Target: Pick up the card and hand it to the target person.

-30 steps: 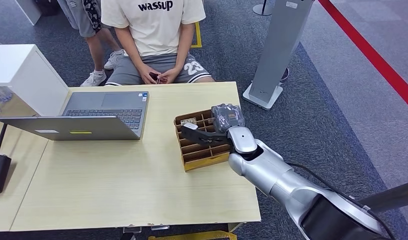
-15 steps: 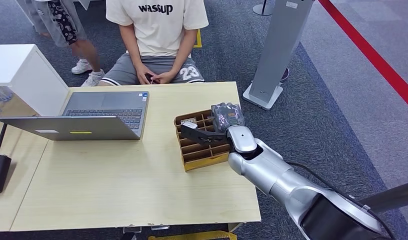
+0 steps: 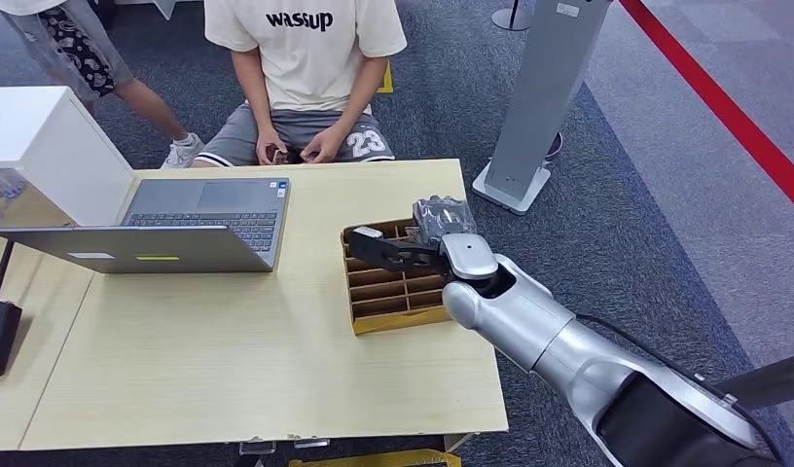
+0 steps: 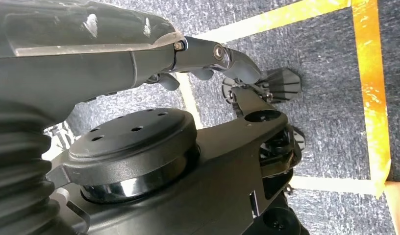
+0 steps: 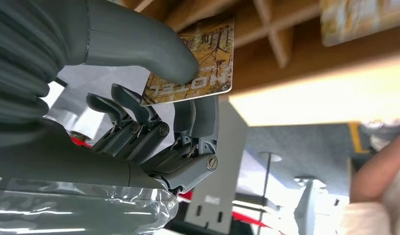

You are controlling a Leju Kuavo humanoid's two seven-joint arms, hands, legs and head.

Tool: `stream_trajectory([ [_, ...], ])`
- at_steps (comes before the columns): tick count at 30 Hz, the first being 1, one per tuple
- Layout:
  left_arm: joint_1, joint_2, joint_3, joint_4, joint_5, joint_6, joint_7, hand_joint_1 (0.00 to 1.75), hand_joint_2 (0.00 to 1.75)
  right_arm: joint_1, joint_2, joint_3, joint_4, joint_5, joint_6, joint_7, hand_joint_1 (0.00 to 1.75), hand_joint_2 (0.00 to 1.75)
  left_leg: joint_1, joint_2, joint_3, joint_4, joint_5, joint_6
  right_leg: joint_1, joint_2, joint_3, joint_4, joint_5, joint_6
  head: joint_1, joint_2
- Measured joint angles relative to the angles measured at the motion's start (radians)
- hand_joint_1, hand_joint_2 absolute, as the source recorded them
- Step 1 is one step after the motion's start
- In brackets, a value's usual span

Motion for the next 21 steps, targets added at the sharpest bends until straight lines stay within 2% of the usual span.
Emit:
stream_trajectory([
  [2, 0.002, 0.002, 0.000, 0.000, 0.014, 0.007, 0.018, 0.00, 1.75, -0.015, -0.045, -0.026, -0.179, -0.030, 0.125, 0.122, 1.75, 1.75, 0.000, 0.000, 0.000, 0.000, 0.000, 0.000, 0.000, 0.000, 0.000, 0.000, 0.000, 0.000, 0.001, 0.000],
  [3, 0.003, 0.003, 0.000, 0.000, 0.019, 0.009, 0.024, 0.00, 1.75, -0.017, -0.070, -0.042, -0.273, -0.025, 0.156, 0.169, 1.75, 1.75, 0.000, 0.000, 0.000, 0.000, 0.000, 0.000, 0.000, 0.000, 0.000, 0.000, 0.000, 0.000, 0.001, 0.000],
  [8, 0.004, 0.003, 0.000, 0.000, 0.020, 0.013, 0.027, 0.00, 1.75, -0.010, -0.107, -0.088, -0.483, 0.074, 0.114, 0.165, 1.75, 1.75, 0.000, 0.000, 0.000, 0.000, 0.000, 0.000, 0.000, 0.001, -0.001, 0.000, 0.000, 0.000, 0.000, 0.000],
  [14, 0.004, 0.003, 0.000, 0.000, 0.017, 0.014, 0.023, 0.00, 1.75, 0.032, -0.120, -0.120, -0.636, 0.176, -0.031, 0.070, 1.75, 1.75, 0.000, 0.000, 0.000, 0.000, 0.000, 0.000, 0.000, 0.001, 0.000, 0.000, 0.000, 0.000, -0.001, 0.000],
  [21, 0.002, 0.003, 0.000, 0.000, 0.007, 0.011, 0.011, 0.00, 1.75, 0.079, -0.114, -0.140, -0.644, 0.268, -0.287, -0.050, 1.75, 1.75, 0.000, 0.000, 0.000, 0.000, 0.000, 0.000, 0.000, 0.001, 0.000, 0.000, 0.000, 0.000, 0.001, 0.000],
])
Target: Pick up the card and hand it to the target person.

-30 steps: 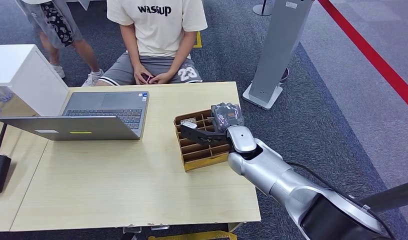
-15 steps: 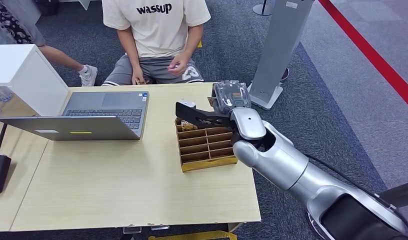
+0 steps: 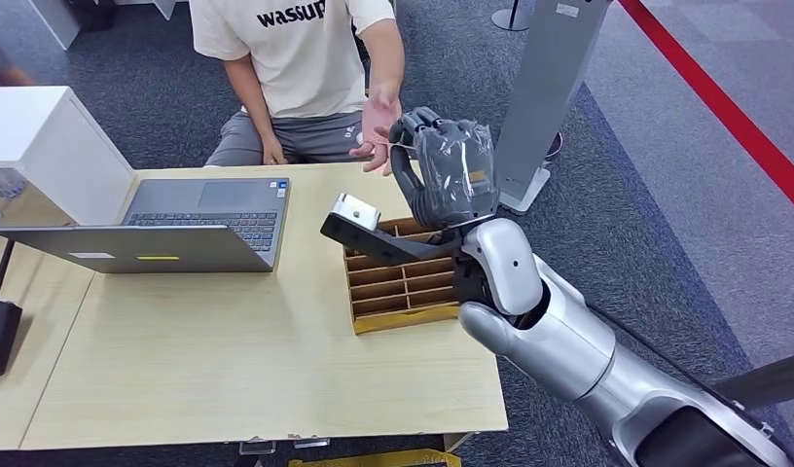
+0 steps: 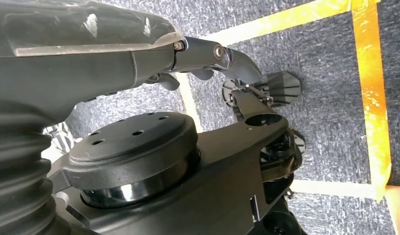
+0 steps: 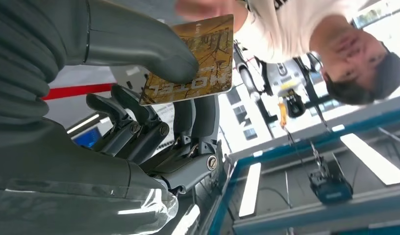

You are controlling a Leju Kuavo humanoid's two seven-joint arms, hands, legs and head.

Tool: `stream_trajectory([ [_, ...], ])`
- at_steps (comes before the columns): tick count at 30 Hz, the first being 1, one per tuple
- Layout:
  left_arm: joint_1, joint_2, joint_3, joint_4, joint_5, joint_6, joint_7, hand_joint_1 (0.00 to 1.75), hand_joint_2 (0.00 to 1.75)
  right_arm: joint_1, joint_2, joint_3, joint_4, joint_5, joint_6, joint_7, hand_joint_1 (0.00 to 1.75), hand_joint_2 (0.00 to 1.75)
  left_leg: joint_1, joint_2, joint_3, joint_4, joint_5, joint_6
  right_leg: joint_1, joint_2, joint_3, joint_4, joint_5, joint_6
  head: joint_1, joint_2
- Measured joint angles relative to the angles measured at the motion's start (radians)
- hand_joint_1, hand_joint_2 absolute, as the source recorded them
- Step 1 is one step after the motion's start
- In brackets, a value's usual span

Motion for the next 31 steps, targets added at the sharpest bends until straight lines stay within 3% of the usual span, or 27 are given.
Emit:
stream_trajectory([
  [7, -0.007, -0.001, 0.000, 0.000, 0.005, -0.029, -0.005, 0.00, 1.75, 0.021, 0.029, -0.013, 0.096, 0.083, -0.226, -0.072, 1.75, 1.75, 0.000, 0.000, 0.000, 0.000, 0.000, 0.000, 0.000, 0.000, 0.000, 0.000, 0.000, 0.000, -0.001, 0.000],
  [13, -0.014, -0.001, 0.000, 0.000, 0.030, -0.084, -0.003, 0.00, 1.75, 0.019, 0.069, -0.022, 0.213, 0.110, -0.308, -0.116, 1.75, 1.75, 0.000, 0.000, 0.000, 0.000, 0.000, 0.000, 0.000, 0.000, 0.000, 0.000, 0.000, 0.000, -0.001, 0.000],
  [17, -0.014, -0.002, 0.000, 0.000, 0.038, -0.107, -0.013, 0.00, 1.75, 0.019, 0.096, -0.032, 0.275, 0.109, -0.312, -0.152, 0.02, 1.75, 0.000, 0.000, 0.000, 0.000, 0.000, 0.000, 0.000, 0.000, 0.000, 0.000, 0.000, 0.000, -0.001, 0.000],
  [19, -0.013, -0.002, 0.000, 0.000, 0.035, -0.114, -0.016, 0.00, 1.75, 0.019, 0.110, -0.040, 0.305, 0.107, -0.312, -0.171, 0.00, 1.75, 0.000, 0.000, 0.000, 0.000, 0.000, 0.000, 0.000, 0.000, 0.000, 0.000, 0.000, 0.000, -0.001, 0.000],
  [23, -0.011, -0.002, 0.000, 0.000, 0.043, -0.124, -0.021, 0.00, 0.00, 0.028, 0.135, -0.058, 0.342, 0.034, -0.313, -0.232, 0.00, 1.75, 0.000, 0.000, 0.000, 0.000, 0.000, 0.000, 0.000, 0.000, 0.000, 0.000, 0.000, 0.000, 0.000, 0.000],
  [31, -0.005, -0.002, 0.000, 0.000, 0.064, -0.096, -0.021, 0.00, 0.00, 0.074, 0.153, -0.107, 0.355, -0.307, -0.314, -0.335, 0.00, 1.75, 0.000, 0.000, 0.000, 0.000, 0.000, 0.000, 0.000, 0.000, 0.000, 0.000, 0.000, 0.000, 0.000, 0.000],
])
